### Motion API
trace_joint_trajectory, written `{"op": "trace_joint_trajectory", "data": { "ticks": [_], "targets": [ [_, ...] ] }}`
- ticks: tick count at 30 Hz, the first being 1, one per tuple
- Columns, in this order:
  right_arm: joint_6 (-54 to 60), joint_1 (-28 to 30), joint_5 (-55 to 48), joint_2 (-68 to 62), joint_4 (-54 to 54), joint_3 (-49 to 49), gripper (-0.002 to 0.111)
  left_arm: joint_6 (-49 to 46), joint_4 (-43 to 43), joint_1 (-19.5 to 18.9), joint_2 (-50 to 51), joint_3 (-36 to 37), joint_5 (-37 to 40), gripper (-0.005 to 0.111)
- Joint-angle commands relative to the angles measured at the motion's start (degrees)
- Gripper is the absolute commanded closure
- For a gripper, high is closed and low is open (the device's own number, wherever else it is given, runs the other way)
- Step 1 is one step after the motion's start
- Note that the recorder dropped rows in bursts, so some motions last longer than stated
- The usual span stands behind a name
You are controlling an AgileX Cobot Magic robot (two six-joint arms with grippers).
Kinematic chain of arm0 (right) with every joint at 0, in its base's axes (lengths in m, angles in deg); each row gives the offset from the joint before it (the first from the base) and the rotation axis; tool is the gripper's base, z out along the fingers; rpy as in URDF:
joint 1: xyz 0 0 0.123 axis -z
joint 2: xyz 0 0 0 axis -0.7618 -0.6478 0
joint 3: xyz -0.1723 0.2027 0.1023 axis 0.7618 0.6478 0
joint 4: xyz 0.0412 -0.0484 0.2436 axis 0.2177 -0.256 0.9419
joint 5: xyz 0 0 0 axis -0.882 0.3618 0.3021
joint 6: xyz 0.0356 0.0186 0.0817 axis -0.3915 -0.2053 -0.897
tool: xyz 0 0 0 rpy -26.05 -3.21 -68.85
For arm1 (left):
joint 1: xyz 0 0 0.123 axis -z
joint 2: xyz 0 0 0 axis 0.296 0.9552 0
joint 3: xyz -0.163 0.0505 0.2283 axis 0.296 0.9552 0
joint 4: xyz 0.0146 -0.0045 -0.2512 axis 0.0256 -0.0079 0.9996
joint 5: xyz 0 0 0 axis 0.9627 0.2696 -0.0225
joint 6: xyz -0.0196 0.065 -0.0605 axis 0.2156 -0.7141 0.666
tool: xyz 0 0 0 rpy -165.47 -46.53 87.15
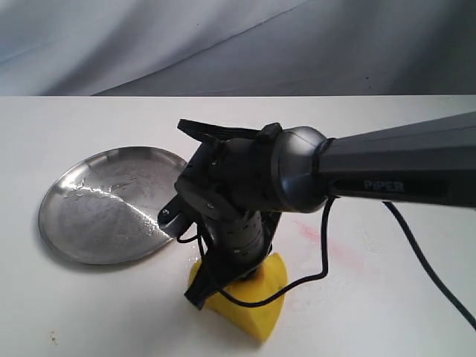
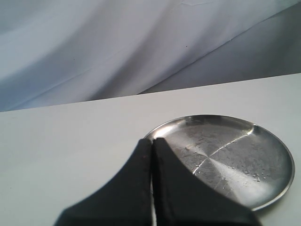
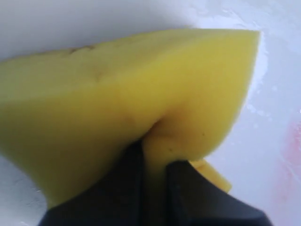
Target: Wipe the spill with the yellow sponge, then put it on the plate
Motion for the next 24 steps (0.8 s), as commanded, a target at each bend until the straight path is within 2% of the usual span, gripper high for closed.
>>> {"op": "trace_joint_trajectory", "data": {
  "ticks": [1, 5, 13, 20, 24],
  "targets": [
    [0.1, -0.9, 4.3, 3.2, 2.3, -0.2, 0.108, 0.4, 0.0, 0.0, -0.2, -0.2, -0.4, 0.107],
    [-3.9, -0.9, 5.9, 5.7, -2.9, -1.7, 0.108, 0.4, 0.0, 0.0, -0.2, -0.2, -0.4, 0.107],
    [-4.0, -0.2, 3.4, 2.4, -5.0, -17.1, 0.108, 0.4, 0.0, 0.0, -0.2, -0.2, -0.4, 0.107],
    [-3.9, 2.4, 2.4, -8.3, -2.2, -33.6, 0.108, 0.4, 0.0, 0.0, -0.2, -0.2, -0.4, 0.107],
    [-3.9, 5.1, 2.7, -14.5, 4.2, -41.6, 0.108, 0.4, 0.0, 0.0, -0.2, -0.2, -0.4, 0.107]
  ]
}}
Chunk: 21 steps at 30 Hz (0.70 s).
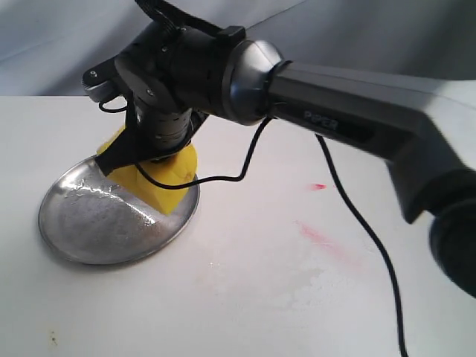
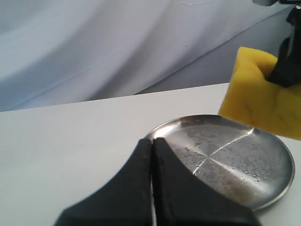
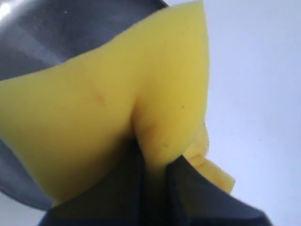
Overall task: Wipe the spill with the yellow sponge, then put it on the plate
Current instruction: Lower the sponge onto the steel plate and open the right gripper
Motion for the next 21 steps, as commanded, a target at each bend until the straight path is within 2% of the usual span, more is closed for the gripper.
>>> {"op": "trace_joint_trajectory", "data": {
  "ticks": [1, 9, 11, 14, 19, 21],
  "targets": [
    [0.0, 3.0, 0.6, -6.1, 7.1, -8.1, 0.108, 0.4, 0.0, 0.0, -0.2, -0.2, -0.4, 0.107],
    [0.6, 6.8, 4.9, -11.3, 17.1, -11.1, 0.108, 0.4, 0.0, 0.0, -0.2, -0.2, -0.4, 0.107],
    [1.5, 7.0, 5.6, -11.8, 18.1, -11.1, 0.105, 0.4, 0.0, 0.0, -0.2, -0.2, -0.4, 0.107],
    [2.2, 7.0, 5.9, -11.9, 18.5, -11.1, 0.092, 0.4, 0.0, 0.0, -0.2, -0.2, -0.4, 0.107],
    [4.0, 7.0, 5.9, -12.1, 21.3, -11.1, 0.058, 0.4, 0.0, 0.0, -0.2, -0.2, -0.4, 0.107],
    [4.5, 7.0, 5.7, -12.1, 22.1, -11.1, 0.048, 0.4, 0.0, 0.0, -0.2, -0.2, -0.4, 0.107]
  ]
}}
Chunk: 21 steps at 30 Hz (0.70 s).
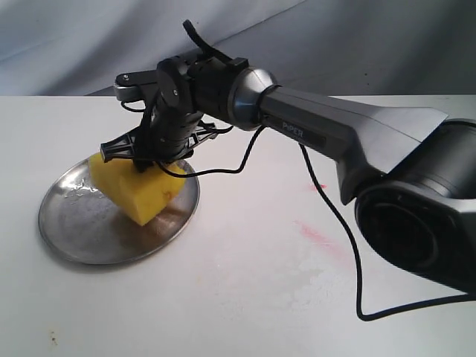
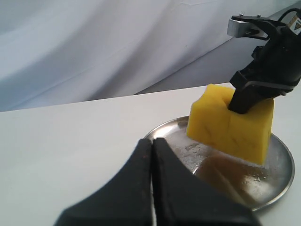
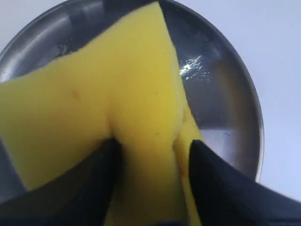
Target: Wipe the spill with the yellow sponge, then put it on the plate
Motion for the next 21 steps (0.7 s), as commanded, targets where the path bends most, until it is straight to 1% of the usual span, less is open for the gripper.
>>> {"op": "trace_joint_trajectory", "data": {
  "ticks": [1, 6, 8, 10, 15, 18, 21],
  "targets": [
    [2.0, 0.3, 0.3, 0.2, 2.4, -0.4, 0.045, 0.4, 0.0, 0.0, -0.2, -0.2, -0.4, 0.107],
    [2.1, 0.1, -3.1, 0.5, 2.5, -0.4, 0.044, 0.4, 0.0, 0.0, -0.2, -0.2, -0.4, 0.107],
    [2.1, 0.0, -3.6, 1.3, 1.9, -0.4, 0.047, 0.4, 0.0, 0.0, -0.2, -0.2, -0.4, 0.107],
    [2.1, -0.1, -4.6, 2.7, 1.5, -0.4, 0.054, 0.4, 0.0, 0.0, -0.2, -0.2, -0.4, 0.107],
    [2.7, -2.4, -8.1, 6.0, -3.0, -0.2, 0.08, 0.4, 0.0, 0.0, -0.2, -0.2, -0.4, 0.107],
    [2.7, -4.4, -10.3, 7.8, -7.2, -0.2, 0.094, 0.4, 0.0, 0.0, -0.2, -0.2, -0.4, 0.107],
    [0.3, -6.3, -11.1, 9.5, -11.9, 1.0, 0.108, 0.4, 0.0, 0.0, -0.2, -0.2, -0.4, 0.107]
  ]
}}
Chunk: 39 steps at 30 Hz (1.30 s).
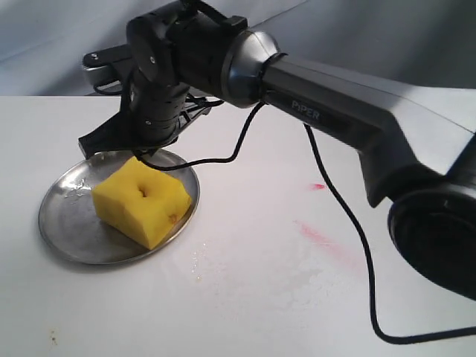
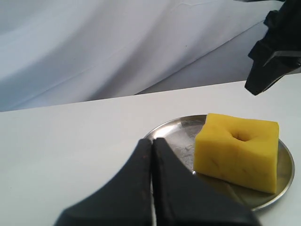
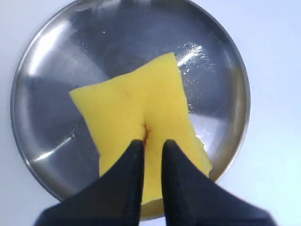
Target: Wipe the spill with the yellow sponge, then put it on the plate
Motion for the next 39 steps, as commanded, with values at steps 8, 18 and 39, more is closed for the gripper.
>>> {"op": "trace_joint_trajectory", "data": {
  "ticks": [8, 18, 39],
  "targets": [
    [-8.8, -4.6, 4.2, 12.5, -12.9, 17.6, 0.108, 0.4, 0.0, 0.0, -0.2, -0.2, -0.4, 0.107],
    [-15.6, -4.6, 20.6, 28.3, -13.3, 46.5, 0.108, 0.4, 0.0, 0.0, -0.2, -0.2, -0.4, 0.107],
    [-24.1, 16.4, 50.3, 60.5, -13.2, 88.6, 0.108, 0.4, 0.0, 0.0, -0.2, -0.2, -0.4, 0.107]
  ]
}}
